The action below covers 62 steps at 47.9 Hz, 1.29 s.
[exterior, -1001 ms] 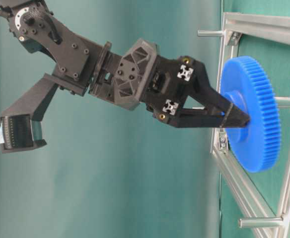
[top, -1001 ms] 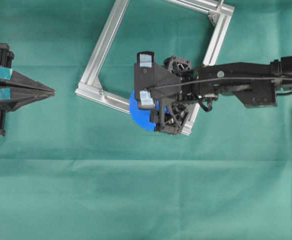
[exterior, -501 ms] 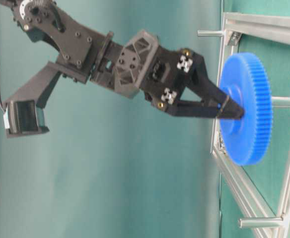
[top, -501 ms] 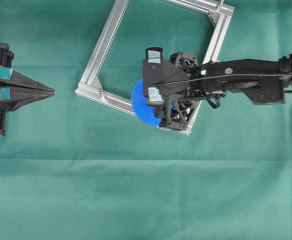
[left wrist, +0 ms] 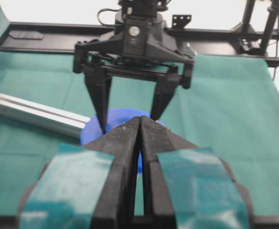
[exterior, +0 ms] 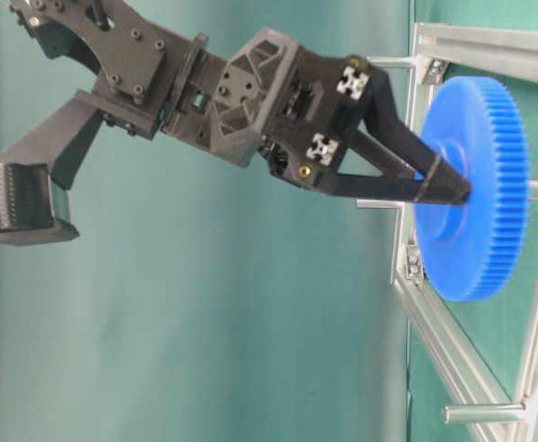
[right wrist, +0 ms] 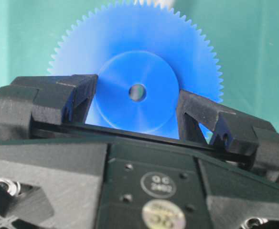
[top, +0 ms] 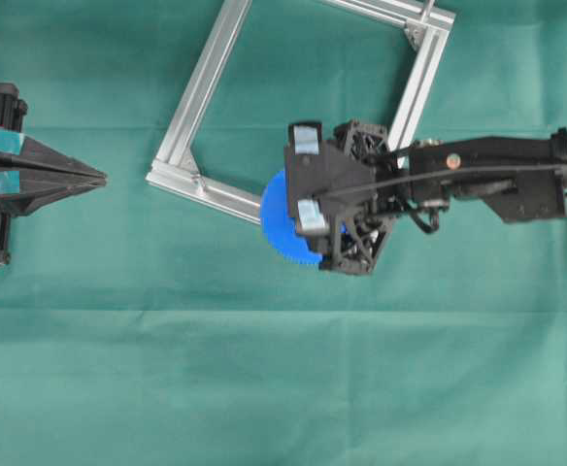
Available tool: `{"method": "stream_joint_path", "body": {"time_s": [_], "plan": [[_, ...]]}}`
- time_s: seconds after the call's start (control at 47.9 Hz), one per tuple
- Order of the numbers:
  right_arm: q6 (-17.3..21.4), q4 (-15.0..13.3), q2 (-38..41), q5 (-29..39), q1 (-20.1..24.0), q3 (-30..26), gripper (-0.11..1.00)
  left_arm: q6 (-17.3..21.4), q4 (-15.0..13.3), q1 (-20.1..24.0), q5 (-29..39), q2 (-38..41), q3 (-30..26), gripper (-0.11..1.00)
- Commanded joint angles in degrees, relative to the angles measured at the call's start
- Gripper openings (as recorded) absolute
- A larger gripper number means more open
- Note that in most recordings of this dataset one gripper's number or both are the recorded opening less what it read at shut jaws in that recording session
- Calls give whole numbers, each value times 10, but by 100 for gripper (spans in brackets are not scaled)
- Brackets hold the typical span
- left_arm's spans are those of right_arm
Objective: Find the location of the shaft and insert the gear.
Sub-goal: 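Align the gear's bore with the metal shaft, adjusting the right gripper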
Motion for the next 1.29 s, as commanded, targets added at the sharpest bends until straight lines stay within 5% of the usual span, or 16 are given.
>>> {"method": "stream_joint_path", "body": {"time_s": [0.0,1.272], "plan": [[5,2,-11,-8,11,-4,69,-1,-1,1,-3,5,-18,1],[10,1,-4,12,1,-27,69,0,-1,1,-3,5,-18,1]]}}
